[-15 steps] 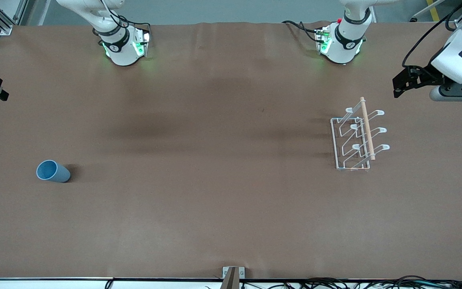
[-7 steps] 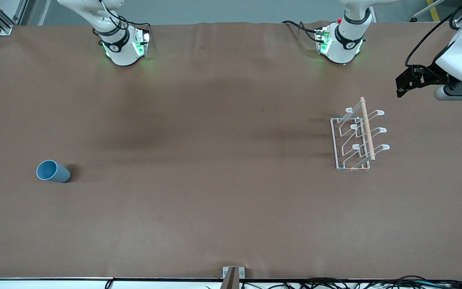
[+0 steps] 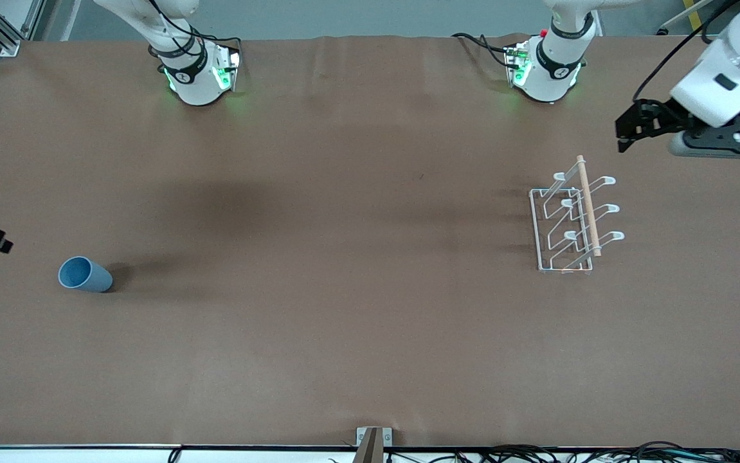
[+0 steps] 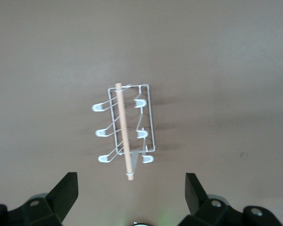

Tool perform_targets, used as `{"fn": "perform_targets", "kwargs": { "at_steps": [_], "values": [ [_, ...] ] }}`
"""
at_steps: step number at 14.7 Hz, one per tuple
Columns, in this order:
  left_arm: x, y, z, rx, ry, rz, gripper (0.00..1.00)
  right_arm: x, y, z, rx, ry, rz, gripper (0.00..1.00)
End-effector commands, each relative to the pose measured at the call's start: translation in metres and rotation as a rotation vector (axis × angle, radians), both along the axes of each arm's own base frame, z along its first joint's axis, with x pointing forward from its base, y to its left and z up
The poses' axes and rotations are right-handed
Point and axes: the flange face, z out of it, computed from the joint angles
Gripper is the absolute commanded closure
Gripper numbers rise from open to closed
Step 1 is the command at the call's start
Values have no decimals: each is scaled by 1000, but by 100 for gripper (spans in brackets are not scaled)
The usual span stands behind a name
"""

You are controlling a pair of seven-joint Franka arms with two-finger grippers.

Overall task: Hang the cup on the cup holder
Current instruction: 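Move the right gripper toward the blue cup while the left gripper approaches the holder, then lower the right gripper onto the blue cup while the left gripper hovers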

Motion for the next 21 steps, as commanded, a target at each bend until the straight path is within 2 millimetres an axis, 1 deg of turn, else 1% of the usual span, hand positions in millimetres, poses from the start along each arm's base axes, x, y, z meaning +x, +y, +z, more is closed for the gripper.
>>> {"fn": "perform_targets", "kwargs": {
  "at_steps": [1, 2, 3, 5, 6, 8, 10, 13, 14, 16, 19, 21],
  "values": [
    [13, -9, -11, 2, 25, -17, 0, -17, -8, -36, 4, -1, 2, 0],
    [15, -13, -15, 0, 35, -25, 0, -17, -9, -49, 5, 5, 2, 0],
    [15, -23, -21, -2, 46, -41, 0, -17, -11, -64, 3, 9, 0, 0],
    [19, -34, -34, 0, 68, -63, 0, -14, -17, -89, 1, 10, -8, 0],
    [24, -39, -44, -4, 85, -71, 0, -13, -21, -98, 0, 11, -14, 0],
    [32, -52, -56, -15, 86, -91, 0, -13, -28, -115, 4, 29, -16, 0],
    [36, -57, -62, -22, 78, -99, 0, -15, -42, -132, 3, 38, -7, 0],
    [38, -82, -73, -30, 73, -139, 0, -15, -61, -161, -4, 34, 1, 0],
    [37, -91, -74, -35, 64, -153, 0, -15, -63, -170, -3, 40, 7, 0],
    [32, -108, -73, -36, 53, -154, 0, -13, -62, -181, -3, 41, 8, 0],
    [30, -110, -71, -37, 48, -122, 0, -10, -58, -201, -4, 43, 14, 0],
    [26, -108, -63, -33, 41, -119, 0, -9, -58, -211, -4, 45, 16, 1]
  ]
}}
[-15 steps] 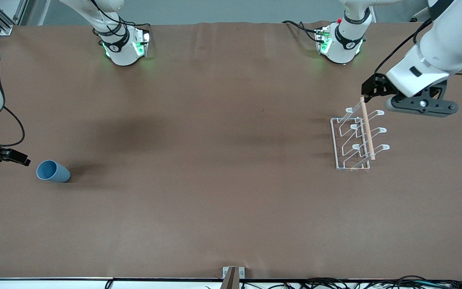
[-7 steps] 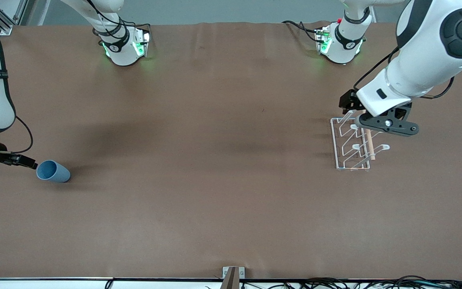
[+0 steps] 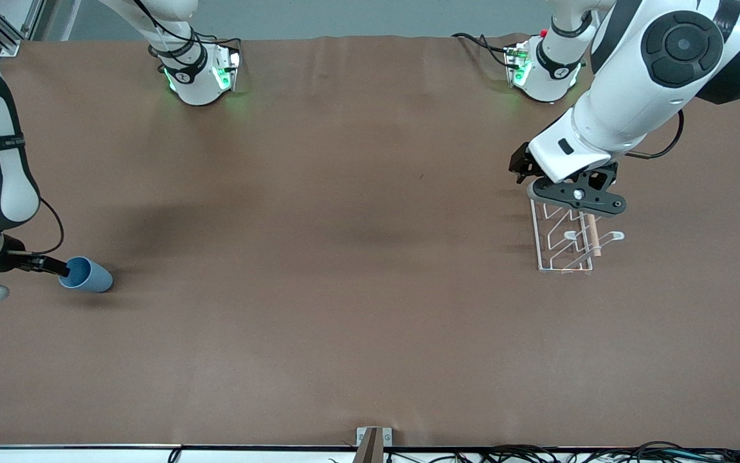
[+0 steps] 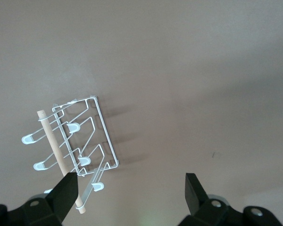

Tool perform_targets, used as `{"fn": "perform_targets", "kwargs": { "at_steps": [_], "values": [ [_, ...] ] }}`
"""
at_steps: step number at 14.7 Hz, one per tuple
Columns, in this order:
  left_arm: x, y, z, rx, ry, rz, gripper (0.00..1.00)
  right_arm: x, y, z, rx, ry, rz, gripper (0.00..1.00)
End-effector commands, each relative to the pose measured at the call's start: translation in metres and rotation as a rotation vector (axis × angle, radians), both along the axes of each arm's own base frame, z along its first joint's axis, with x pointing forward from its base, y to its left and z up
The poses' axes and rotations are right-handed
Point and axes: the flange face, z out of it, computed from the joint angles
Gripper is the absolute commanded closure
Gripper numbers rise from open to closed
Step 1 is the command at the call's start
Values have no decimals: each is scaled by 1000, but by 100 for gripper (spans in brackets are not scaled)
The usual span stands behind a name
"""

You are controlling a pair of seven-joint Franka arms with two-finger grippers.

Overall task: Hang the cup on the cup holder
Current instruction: 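Lower the right gripper onto the blue cup while the left gripper hovers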

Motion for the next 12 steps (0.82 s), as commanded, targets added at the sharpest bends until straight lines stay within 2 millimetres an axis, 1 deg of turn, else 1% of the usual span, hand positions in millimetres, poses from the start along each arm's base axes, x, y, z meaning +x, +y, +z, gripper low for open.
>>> {"fn": "perform_targets", "kwargs": {
  "at_steps": [1, 4, 5, 6, 7, 9, 10, 11, 12],
  "values": [
    [-4, 5, 18, 3, -24, 15, 0, 1, 2, -11, 3, -1, 16, 4],
    [-4, 6, 20, 2, -27, 17, 0, -6, 4, -24, 9, 13, 12, 12],
    [-4, 7, 20, 1, -28, 18, 0, -9, 8, -30, 8, 10, 17, 15],
    [-5, 7, 21, 0, -29, 15, 0, -12, 10, -35, 8, 10, 18, 21],
    [-5, 6, 21, 2, -30, 14, 0, -14, 12, -37, 9, 13, 19, 31],
    [-5, 5, 21, 2, -30, 12, 0, -14, 14, -38, 13, 23, 14, 71],
    [-6, 3, 21, 2, -30, 11, 0, -14, 17, -38, 15, 26, 16, 85],
    [-7, 1, 21, 0, -28, 9, 0, -14, 16, -37, 14, 24, 14, 93],
    [-7, 0, 21, 1, -28, 6, 0, -13, 17, -36, 15, 22, 13, 97]
  ]
}}
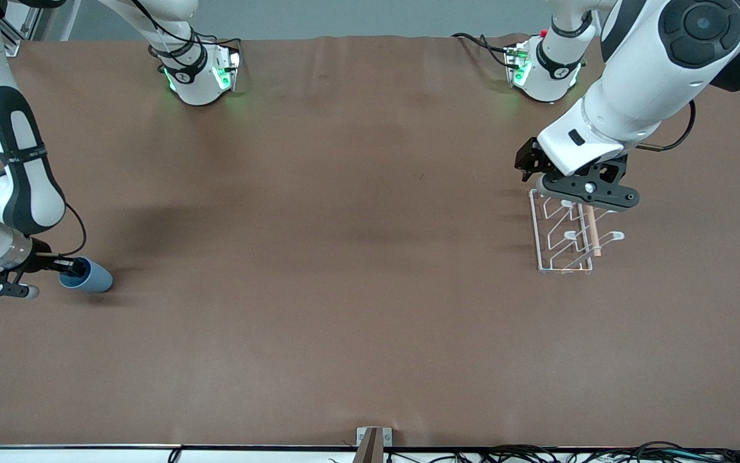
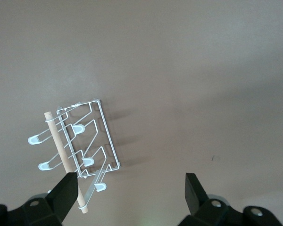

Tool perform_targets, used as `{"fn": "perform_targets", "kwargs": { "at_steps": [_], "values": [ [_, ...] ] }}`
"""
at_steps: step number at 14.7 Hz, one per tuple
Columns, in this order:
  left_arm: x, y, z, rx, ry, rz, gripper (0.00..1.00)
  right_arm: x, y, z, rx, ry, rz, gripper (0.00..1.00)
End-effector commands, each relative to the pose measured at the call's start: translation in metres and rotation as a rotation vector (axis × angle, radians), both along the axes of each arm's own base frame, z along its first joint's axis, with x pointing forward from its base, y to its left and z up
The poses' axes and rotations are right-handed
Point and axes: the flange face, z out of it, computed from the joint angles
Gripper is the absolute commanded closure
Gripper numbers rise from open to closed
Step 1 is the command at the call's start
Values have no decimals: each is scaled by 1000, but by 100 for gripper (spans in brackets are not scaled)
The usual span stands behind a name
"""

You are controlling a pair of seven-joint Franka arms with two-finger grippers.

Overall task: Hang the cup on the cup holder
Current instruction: 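Lower the right gripper onto the blue cup while the left gripper hovers, then close the right gripper on the blue cup and lift it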

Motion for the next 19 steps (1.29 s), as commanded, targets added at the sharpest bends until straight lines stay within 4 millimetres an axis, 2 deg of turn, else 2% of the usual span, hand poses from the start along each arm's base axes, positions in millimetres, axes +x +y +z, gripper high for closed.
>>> {"fn": "perform_targets", "kwargs": {
  "at_steps": [1, 6, 9, 11, 13, 15, 19],
  "values": [
    [-4, -3, 6, 5, -5, 1, 0, -2, 4, 7, 1, -13, 0, 97],
    [2, -5, 2, -7, -19, 3, 0, 0, 5, 23, 2, -18, -17, 99],
    [5, -11, 1, -56, -33, 26, 0, 8, 26, 52, 6, -35, 9, 99],
    [8, -15, -5, -70, -28, 48, 0, 15, 42, 81, 15, -34, 19, 99],
    [10, -18, -5, -92, -38, 51, 0, 25, 68, 114, 35, -36, 39, 99],
    [15, -21, -15, -116, -15, 56, 0, 29, 110, 147, 144, -74, 38, 100],
    [26, -26, -27, -153, -31, 37, 0, 22, 216, 198, 354, -90, 100, 99]
  ]
}}
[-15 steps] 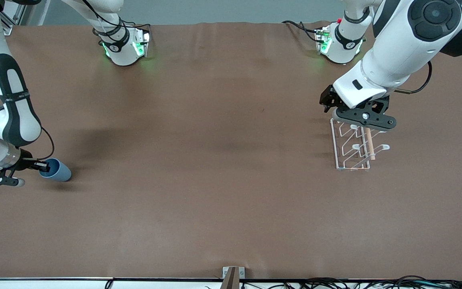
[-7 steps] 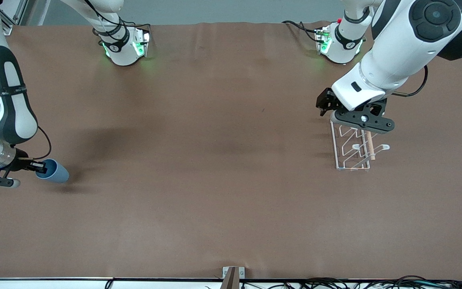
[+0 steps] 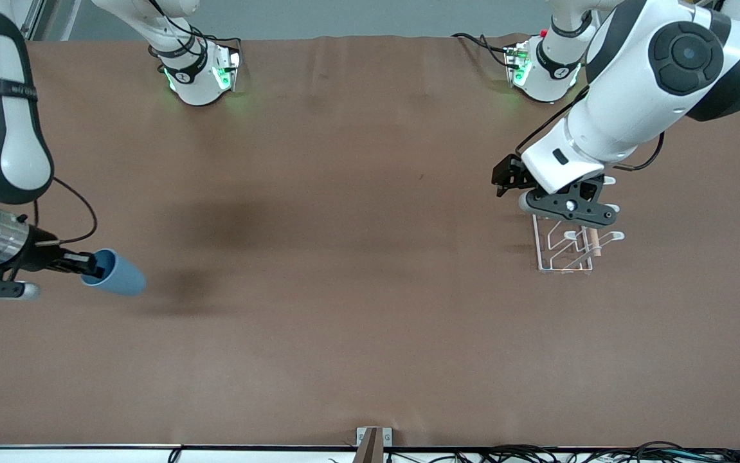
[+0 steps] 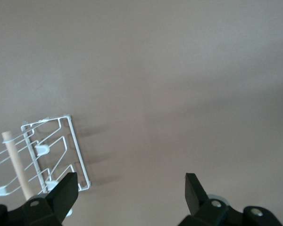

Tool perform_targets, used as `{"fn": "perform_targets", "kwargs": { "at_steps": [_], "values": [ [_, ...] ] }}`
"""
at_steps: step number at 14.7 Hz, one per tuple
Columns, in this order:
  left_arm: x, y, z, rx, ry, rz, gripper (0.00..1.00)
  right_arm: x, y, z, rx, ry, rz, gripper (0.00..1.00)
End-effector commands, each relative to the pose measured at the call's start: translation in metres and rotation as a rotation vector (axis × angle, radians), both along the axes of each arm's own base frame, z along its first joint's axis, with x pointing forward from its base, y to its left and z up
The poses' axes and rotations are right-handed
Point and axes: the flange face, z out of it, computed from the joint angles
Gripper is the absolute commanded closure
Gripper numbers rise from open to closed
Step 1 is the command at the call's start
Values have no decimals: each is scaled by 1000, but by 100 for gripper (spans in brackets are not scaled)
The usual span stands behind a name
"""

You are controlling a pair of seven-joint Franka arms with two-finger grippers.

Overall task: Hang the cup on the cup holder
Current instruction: 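Close the right gripper on the blue cup and lift it, then carry the cup toward the middle while the left gripper comes to meet it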

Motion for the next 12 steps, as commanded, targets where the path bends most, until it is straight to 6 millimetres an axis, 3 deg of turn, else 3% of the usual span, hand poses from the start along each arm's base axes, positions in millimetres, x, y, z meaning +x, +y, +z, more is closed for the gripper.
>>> {"fn": "perform_targets", "kwargs": {
  "at_steps": [1, 3, 6, 9, 12],
  "values": [
    [5, -7, -4, -27, -12, -16, 0, -16, 66, 33, 143, 2, 36, 99],
    [-1, -30, -19, -22, 9, -58, 0, -28, 107, 50, 279, 36, 69, 99],
    [-19, -67, -18, -27, -4, -206, 0, -47, 149, 66, 455, 108, 110, 99],
    [-36, -95, 18, -74, -72, -353, 0, -61, 174, 75, 558, 175, 154, 98],
    [-57, -126, 39, -107, -105, -452, 0, -69, 199, 76, 645, 213, 179, 99]
  ]
}}
